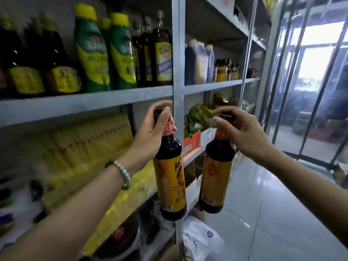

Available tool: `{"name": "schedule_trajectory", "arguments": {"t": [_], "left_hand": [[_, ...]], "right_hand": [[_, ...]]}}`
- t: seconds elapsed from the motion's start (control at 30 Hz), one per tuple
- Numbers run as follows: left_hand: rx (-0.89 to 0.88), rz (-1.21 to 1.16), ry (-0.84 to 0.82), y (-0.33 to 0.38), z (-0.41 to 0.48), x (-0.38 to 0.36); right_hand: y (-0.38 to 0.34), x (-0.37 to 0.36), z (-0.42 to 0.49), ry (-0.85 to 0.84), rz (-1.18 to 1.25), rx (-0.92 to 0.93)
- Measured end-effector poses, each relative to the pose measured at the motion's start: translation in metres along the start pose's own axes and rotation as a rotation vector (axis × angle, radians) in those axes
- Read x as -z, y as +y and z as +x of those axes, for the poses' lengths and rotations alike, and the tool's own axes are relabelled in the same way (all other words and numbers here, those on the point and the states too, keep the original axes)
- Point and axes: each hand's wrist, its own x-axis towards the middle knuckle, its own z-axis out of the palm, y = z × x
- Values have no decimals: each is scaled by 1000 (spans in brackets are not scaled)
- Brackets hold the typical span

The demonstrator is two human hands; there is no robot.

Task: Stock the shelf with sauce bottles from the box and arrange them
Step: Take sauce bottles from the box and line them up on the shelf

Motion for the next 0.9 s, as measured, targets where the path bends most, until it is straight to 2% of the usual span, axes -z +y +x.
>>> {"name": "schedule_trajectory", "arguments": {"t": [0.2, 0.37, 0.57, 0.9], "left_hand": [[-94, 39, 14, 147, 56, 43], [-118, 90, 103, 229, 59, 95], [-137, 243, 271, 298, 24, 160], [-170, 430, 523, 371, -59, 282]], "right_hand": [[-124, 19, 80, 16, 193, 161], [-202, 4, 119, -14, 354, 279], [-279, -50, 135, -110, 548, 387], [-399, -180, 146, -213, 873, 409]]}}
